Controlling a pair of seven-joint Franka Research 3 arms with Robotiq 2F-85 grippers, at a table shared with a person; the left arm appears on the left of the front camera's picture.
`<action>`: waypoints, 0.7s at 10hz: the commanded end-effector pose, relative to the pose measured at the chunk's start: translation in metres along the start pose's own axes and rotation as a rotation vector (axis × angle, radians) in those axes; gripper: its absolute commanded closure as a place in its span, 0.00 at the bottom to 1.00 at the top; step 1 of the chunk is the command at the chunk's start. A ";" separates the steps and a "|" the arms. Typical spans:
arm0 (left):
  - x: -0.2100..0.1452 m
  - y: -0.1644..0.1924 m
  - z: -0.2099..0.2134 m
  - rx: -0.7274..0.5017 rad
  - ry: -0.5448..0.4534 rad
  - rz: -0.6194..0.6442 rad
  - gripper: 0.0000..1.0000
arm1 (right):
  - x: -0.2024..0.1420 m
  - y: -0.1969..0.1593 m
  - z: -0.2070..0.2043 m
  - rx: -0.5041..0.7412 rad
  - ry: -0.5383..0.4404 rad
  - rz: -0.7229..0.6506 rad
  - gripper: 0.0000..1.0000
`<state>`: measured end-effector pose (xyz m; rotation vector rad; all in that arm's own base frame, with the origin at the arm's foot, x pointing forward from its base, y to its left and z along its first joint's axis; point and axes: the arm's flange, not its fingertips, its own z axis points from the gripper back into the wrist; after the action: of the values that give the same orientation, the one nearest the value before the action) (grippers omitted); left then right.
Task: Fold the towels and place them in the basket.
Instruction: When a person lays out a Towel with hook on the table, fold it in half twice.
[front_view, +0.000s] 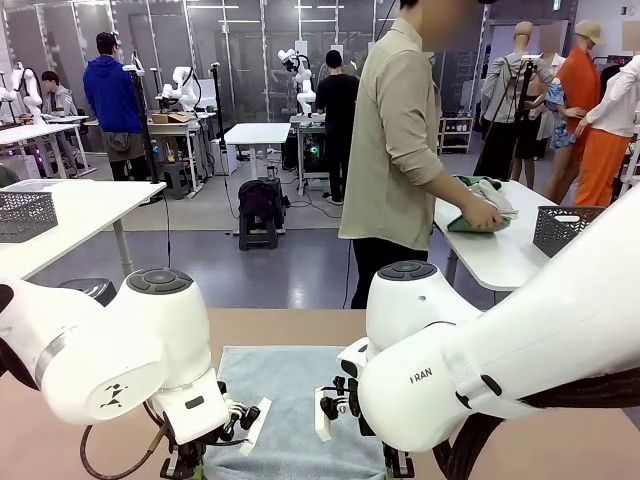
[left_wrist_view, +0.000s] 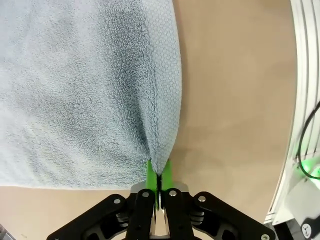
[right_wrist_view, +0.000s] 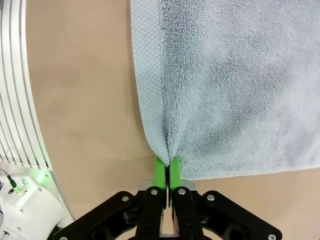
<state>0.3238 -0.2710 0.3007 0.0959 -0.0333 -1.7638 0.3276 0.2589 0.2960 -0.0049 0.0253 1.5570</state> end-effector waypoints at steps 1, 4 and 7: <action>0.000 0.000 0.000 -0.005 0.003 -0.003 1.00 | 0.000 0.000 0.000 0.000 0.000 0.000 0.96; 0.005 0.002 0.017 0.028 0.018 -0.005 0.96 | 0.006 0.002 0.024 -0.035 0.035 0.022 0.96; 0.026 0.002 0.051 0.088 0.030 -0.042 0.96 | 0.017 0.010 0.059 -0.076 0.058 0.042 0.96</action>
<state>0.3209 -0.2903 0.3364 0.1343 -0.1016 -1.7993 0.3247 0.2713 0.3445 -0.0653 0.0013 1.6085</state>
